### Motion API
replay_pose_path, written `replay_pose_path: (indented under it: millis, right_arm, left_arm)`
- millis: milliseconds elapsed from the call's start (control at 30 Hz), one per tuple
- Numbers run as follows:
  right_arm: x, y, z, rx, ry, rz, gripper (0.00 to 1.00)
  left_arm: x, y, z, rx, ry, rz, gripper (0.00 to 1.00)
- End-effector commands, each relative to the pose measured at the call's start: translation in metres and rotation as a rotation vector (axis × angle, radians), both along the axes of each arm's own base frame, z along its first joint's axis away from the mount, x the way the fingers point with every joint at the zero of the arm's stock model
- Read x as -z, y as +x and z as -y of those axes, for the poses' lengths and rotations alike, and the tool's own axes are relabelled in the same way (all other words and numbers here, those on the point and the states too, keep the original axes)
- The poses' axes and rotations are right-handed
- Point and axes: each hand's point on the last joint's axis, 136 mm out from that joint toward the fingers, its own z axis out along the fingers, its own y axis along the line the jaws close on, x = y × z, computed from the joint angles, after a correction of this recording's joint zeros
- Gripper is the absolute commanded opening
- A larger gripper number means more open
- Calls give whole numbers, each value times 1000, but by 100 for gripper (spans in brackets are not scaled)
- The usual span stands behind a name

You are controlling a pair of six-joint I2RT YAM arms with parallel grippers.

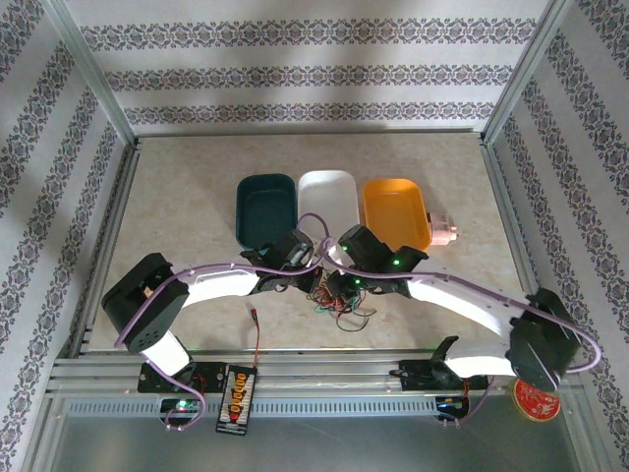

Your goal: Untangle the cables

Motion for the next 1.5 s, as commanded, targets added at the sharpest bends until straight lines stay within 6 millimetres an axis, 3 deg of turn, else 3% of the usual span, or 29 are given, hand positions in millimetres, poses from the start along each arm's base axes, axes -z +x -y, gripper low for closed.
replay_pose_path:
  millis: [0, 167, 333, 667, 767, 900, 1033, 1100, 1167, 1300, 1467]
  right_arm:
    - [-61, 21, 1, 61, 122, 144, 0]
    - [-140, 37, 23, 172, 291, 325, 0]
    - [-207, 37, 42, 232, 440, 484, 0]
    - [-289, 33, 81, 346, 521, 763, 0]
    - [-301, 27, 82, 321, 542, 793, 0]
    - [-302, 25, 75, 281, 546, 780, 0]
    - [-302, 26, 71, 273, 554, 769, 0]
    - [-302, 28, 71, 277, 548, 770, 0]
    - [-301, 30, 71, 285, 539, 769, 0]
    - [-299, 34, 69, 291, 533, 759, 0]
    - [-297, 39, 65, 294, 537, 738, 0]
  left_arm:
    - [2, 11, 2, -11, 32, 51, 0]
    - [10, 13, 0, -22, 59, 40, 0]
    - [17, 13, -4, -33, 73, 35, 0]
    - [26, 12, -12, -56, 102, 34, 0]
    - [24, 13, -13, -67, 100, 40, 0]
    - [12, 11, -10, -43, 60, 63, 1]
    - [-19, 2, 3, 35, -48, 106, 28]
    - [-41, -7, 12, 105, -123, 129, 47]
    - [-62, -15, 18, 166, -172, 141, 58]
    - [-91, -33, 36, 316, -236, 114, 60]
    - [-97, -38, 68, 443, -259, 74, 60]
